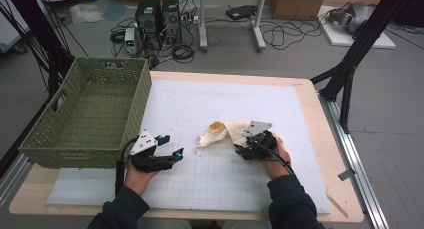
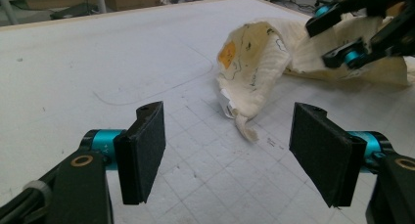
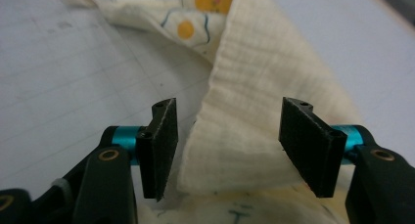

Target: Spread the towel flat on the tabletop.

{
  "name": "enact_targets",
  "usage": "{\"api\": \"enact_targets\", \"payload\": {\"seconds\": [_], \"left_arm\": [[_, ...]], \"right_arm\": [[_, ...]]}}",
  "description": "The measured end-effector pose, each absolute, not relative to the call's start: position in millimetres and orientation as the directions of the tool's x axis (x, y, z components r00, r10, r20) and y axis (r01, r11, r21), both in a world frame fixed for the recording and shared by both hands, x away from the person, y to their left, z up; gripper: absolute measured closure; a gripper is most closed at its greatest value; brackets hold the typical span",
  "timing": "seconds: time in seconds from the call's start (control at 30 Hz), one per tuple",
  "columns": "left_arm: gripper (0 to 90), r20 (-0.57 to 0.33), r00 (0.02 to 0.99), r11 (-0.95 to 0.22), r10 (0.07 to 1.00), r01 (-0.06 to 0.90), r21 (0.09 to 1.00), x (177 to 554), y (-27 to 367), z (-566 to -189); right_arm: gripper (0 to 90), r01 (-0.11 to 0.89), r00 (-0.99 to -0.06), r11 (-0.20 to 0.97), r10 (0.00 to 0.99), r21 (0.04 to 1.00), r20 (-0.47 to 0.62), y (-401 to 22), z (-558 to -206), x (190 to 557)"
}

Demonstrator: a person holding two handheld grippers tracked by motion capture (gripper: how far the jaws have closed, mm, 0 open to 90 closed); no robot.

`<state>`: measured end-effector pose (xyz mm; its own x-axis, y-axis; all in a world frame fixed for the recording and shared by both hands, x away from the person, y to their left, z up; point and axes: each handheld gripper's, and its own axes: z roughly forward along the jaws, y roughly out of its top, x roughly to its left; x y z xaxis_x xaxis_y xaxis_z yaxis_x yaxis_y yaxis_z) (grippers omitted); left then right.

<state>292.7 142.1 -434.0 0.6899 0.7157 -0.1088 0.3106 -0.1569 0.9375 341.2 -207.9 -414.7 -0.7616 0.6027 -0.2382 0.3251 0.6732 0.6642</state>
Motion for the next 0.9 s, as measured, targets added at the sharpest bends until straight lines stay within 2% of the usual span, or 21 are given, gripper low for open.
{"api": "enact_targets", "payload": {"seconds": [0.07, 0.17, 0.27, 0.3, 0.33, 0.37, 0.4, 0.47, 0.63, 0.77, 0.9], "left_arm": [[29.9, -0.109, 0.687, -0.155, 0.718, 0.311, 0.938, 292.7, 143.2, -433.8], [29.9, -0.11, 0.682, -0.15, 0.723, 0.311, 0.939, 293.0, 144.8, -433.6], [29.9, -0.113, 0.682, -0.148, 0.723, 0.312, 0.939, 292.8, 145.3, -433.3], [29.9, -0.113, 0.682, -0.148, 0.723, 0.312, 0.939, 292.9, 145.2, -433.3], [29.9, -0.113, 0.682, -0.148, 0.722, 0.312, 0.939, 292.9, 145.2, -433.3], [29.9, -0.111, 0.682, -0.149, 0.723, 0.311, 0.939, 293.0, 145.0, -433.2], [30.0, -0.11, 0.683, -0.151, 0.722, 0.311, 0.938, 293.1, 145.1, -433.1], [30.0, -0.11, 0.68, -0.147, 0.725, 0.309, 0.94, 293.1, 145.3, -432.9], [30.0, -0.115, 0.671, -0.139, 0.732, 0.313, 0.939, 294.1, 148.1, -432.8], [30.0, -0.113, 0.667, -0.137, 0.736, 0.311, 0.94, 293.8, 149.0, -432.3], [30.4, -0.114, 0.664, -0.138, 0.739, 0.315, 0.939, 294.2, 149.0, -432.9]], "right_arm": [[39.9, 0.385, -0.738, 0.687, 0.63, 0.616, -0.241, -202.4, -425.2, 350.0], [43.4, 0.446, -0.722, 0.645, 0.669, 0.621, -0.177, -203.7, -433.6, 360.4], [58.5, 0.488, -0.734, 0.592, 0.676, 0.642, -0.065, -210.0, -435.3, 365.3], [69.0, 0.496, -0.738, 0.579, 0.673, 0.647, -0.036, -211.2, -435.3, 364.9], [69.0, 0.496, -0.738, 0.579, 0.673, 0.647, -0.036, -211.2, -435.3, 364.9], [80.8, 0.491, -0.741, 0.581, 0.671, 0.649, -0.039, -210.5, -434.8, 364.0], [82.9, 0.476, -0.766, 0.604, 0.641, 0.64, -0.035, -205.3, -433.0, 359.9], [83.2, 0.473, -0.785, 0.608, 0.619, 0.637, -0.008, -202.7, -432.3, 358.5], [81.8, 0.38, -0.889, 0.636, 0.452, 0.672, 0.075, -175.0, -421.1, 340.3], [79.7, 0.39, -0.865, 0.542, 0.494, 0.744, 0.094, -180.5, -397.7, 347.5], [80.8, 0.398, -0.831, 0.512, 0.553, 0.761, 0.063, -194.1, -385.1, 362.7]]}}
